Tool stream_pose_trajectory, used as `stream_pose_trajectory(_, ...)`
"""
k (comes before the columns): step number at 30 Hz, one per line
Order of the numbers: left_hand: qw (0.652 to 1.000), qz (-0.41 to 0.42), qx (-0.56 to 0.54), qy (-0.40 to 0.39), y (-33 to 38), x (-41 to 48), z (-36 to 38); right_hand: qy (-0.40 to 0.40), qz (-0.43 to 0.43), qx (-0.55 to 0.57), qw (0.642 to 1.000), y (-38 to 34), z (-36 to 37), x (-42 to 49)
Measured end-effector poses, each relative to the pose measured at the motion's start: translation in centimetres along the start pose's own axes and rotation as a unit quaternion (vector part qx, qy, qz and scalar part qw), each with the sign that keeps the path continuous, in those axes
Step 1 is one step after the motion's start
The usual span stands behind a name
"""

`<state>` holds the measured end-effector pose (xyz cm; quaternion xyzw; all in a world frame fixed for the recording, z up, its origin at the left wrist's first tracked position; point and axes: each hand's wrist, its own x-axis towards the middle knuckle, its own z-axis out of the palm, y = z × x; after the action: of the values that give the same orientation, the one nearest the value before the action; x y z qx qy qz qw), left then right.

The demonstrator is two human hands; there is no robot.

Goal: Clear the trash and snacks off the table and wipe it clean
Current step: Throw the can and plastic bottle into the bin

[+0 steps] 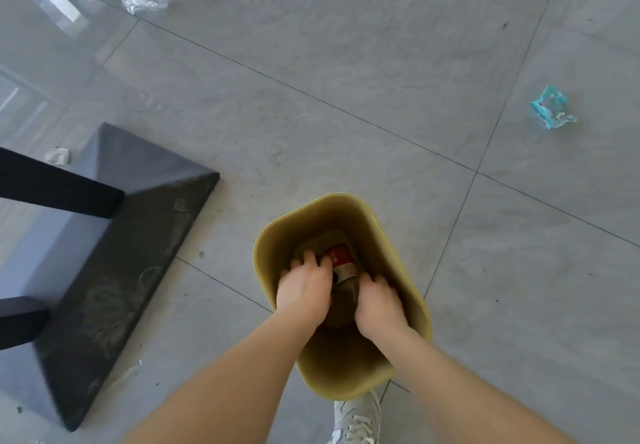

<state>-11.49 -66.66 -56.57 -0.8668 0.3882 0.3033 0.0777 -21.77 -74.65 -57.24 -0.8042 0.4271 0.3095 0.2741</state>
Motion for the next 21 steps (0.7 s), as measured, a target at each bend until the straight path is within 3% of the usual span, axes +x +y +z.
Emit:
stream_pose_trajectory(8,0.992,0.061,0.023,0.110,-1.9,-3.1,-4.1,0.029,-0.034,0.051,0.998,-1.0,-3.0,-3.2)
stream_pose_trajectory(21,0.992,0.040,0.020,0.118,-3.0,-15.0,-17.4,0.078,-0.083,0.031,0.993,-6.0,-14.2,-15.5)
